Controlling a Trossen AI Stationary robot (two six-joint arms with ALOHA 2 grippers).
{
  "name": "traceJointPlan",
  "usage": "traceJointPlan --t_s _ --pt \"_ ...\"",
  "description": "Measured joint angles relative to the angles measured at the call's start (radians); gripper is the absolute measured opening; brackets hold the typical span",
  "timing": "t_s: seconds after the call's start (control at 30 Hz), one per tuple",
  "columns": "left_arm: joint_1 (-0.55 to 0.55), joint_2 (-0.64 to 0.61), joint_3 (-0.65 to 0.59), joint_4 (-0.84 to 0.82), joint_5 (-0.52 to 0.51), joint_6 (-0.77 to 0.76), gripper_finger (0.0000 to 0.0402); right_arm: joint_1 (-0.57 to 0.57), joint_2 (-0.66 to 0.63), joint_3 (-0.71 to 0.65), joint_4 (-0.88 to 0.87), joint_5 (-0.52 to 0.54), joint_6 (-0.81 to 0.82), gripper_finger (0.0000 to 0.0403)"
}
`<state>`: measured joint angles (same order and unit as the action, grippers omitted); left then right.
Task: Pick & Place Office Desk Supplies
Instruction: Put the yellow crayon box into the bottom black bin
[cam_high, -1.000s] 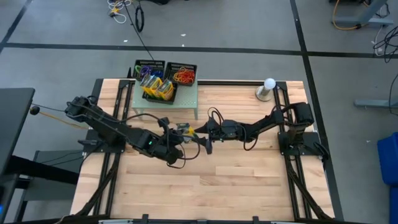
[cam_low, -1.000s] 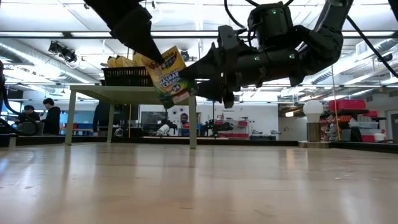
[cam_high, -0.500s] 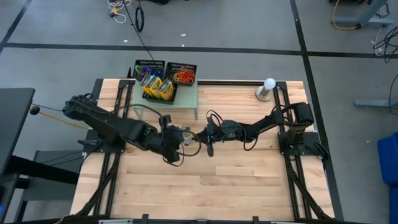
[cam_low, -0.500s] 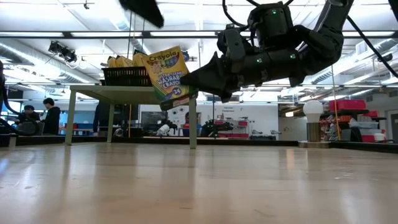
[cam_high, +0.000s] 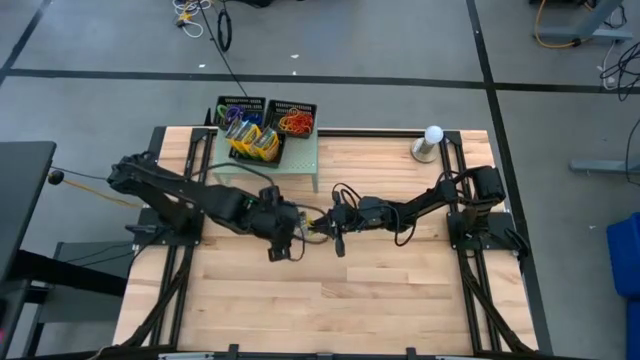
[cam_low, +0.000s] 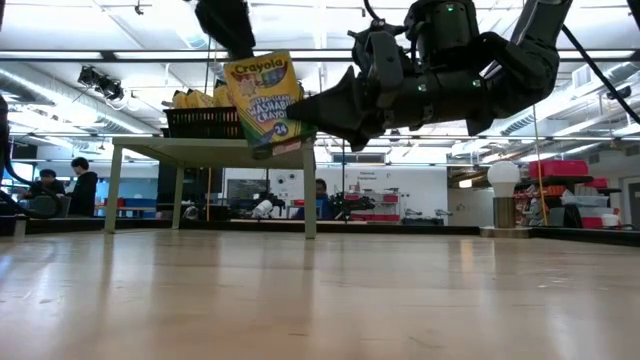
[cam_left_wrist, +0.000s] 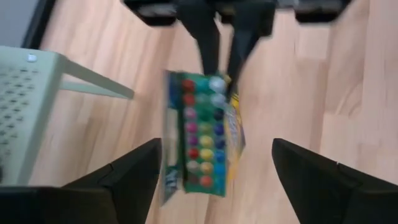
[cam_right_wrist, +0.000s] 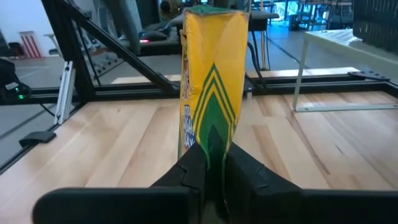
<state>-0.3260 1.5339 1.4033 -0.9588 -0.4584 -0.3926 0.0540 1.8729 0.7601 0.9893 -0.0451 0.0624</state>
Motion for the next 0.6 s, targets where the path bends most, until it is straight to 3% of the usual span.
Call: traceJointPlan --t_s 0.43,0.6 --pt "0.035 0.051 0.0 -0.002 0.028 0.106 0.0308 0.029 0.0 0.0 0.026 -0.006 -0.043 0.004" --pt "0.04 0.048 0.0 -0.003 0.128 0.124 0.0255 0.028 0.0 0.0 0.038 -0.008 -0.044 0.004"
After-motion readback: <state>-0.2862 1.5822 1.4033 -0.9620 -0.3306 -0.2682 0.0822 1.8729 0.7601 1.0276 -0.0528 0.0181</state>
